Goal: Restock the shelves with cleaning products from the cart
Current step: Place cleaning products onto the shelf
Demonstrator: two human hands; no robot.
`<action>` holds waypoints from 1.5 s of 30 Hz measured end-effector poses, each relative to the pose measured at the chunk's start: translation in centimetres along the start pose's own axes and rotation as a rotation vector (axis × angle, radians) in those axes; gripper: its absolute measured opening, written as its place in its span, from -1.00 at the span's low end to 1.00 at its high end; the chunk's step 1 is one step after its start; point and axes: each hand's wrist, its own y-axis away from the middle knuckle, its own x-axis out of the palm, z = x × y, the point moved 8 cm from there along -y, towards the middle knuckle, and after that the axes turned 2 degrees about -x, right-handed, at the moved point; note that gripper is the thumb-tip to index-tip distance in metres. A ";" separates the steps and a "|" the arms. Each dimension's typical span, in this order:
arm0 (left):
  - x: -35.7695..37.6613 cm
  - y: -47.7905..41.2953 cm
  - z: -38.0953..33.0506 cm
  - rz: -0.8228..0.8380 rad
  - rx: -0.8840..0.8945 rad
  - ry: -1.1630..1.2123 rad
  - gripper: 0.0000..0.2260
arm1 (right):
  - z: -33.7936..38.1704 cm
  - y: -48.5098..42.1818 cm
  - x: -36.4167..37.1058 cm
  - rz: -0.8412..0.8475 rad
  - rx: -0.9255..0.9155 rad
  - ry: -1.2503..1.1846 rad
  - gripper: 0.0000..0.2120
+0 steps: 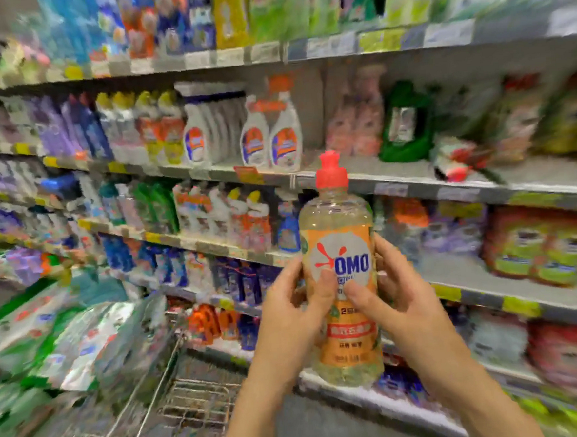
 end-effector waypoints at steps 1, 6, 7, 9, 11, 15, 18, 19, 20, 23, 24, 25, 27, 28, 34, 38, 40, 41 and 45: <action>2.4 -0.6 0.3 0.038 -0.004 0.009 -0.71 | 0.5 0.2 -2.3 -0.039 -0.003 0.015 -0.47; 15.3 -3.1 2.3 0.225 -0.040 0.052 -0.74 | 2.7 1.9 -14.3 -0.218 -0.005 0.095 -0.50; 17.8 -3.4 2.7 0.253 -0.044 0.054 -0.73 | 3.0 2.2 -16.7 -0.246 -0.005 0.108 -0.48; 22.5 -4.2 3.2 0.300 -0.041 0.049 -0.72 | 3.5 2.4 -21.1 -0.288 -0.004 0.122 -0.48; 26.5 -5.3 3.4 0.331 -0.033 0.044 -0.74 | 3.9 2.2 -25.0 -0.317 -0.001 0.138 -0.48; 32.2 -7.9 3.8 0.386 -0.027 -0.002 -0.73 | 4.3 0.7 -31.0 -0.347 -0.011 0.149 -0.52; 35.1 -9.9 4.7 0.446 -0.058 -0.016 -0.70 | 3.5 -0.7 -34.3 -0.400 0.004 0.124 -0.50; 35.7 -10.7 4.9 0.457 -0.057 -0.030 -0.71 | 2.9 -1.2 -35.4 -0.430 0.011 0.109 -0.46; 36.3 -11.6 5.3 0.465 -0.054 -0.045 -0.71 | 2.4 -1.8 -36.3 -0.464 0.015 0.100 -0.44; 38.1 -14.6 6.3 0.478 -0.034 -0.071 -0.73 | 1.3 -3.8 -39.0 -0.556 0.000 0.111 -0.39; 38.8 -15.9 6.6 0.472 -0.021 -0.068 -0.75 | 1.0 -4.7 -40.0 -0.582 -0.014 0.122 -0.39; 39.4 -17.2 6.9 0.467 -0.008 -0.057 -0.76 | 0.9 -5.6 -40.9 -0.606 -0.029 0.133 -0.40; 40.8 -20.0 7.3 0.481 0.017 -0.039 -0.77 | 1.0 -7.5 -42.6 -0.648 -0.058 0.157 -0.42; 41.4 -21.4 7.4 0.497 0.031 -0.029 -0.76 | 1.1 -8.6 -43.4 -0.665 -0.074 0.175 -0.43; 44.4 -29.7 7.2 0.553 0.147 -0.065 -0.70 | 1.9 -15.2 -47.0 -0.710 -0.158 0.284 -0.45; 46.6 -33.5 6.7 0.592 0.227 -0.106 -0.67 | 2.5 -17.8 -49.2 -0.724 -0.243 0.330 -0.40; 47.5 -34.8 6.7 0.599 0.246 -0.122 -0.69 | 2.7 -19.0 -50.2 -0.703 -0.259 0.358 -0.38; 47.9 -35.4 6.7 0.593 0.252 -0.130 -0.70 | 2.7 -19.6 -50.6 -0.685 -0.260 0.371 -0.37; 48.6 -37.6 7.2 0.496 0.274 -0.229 -0.73 | 2.0 -22.1 -52.6 -0.616 -0.255 0.390 -0.39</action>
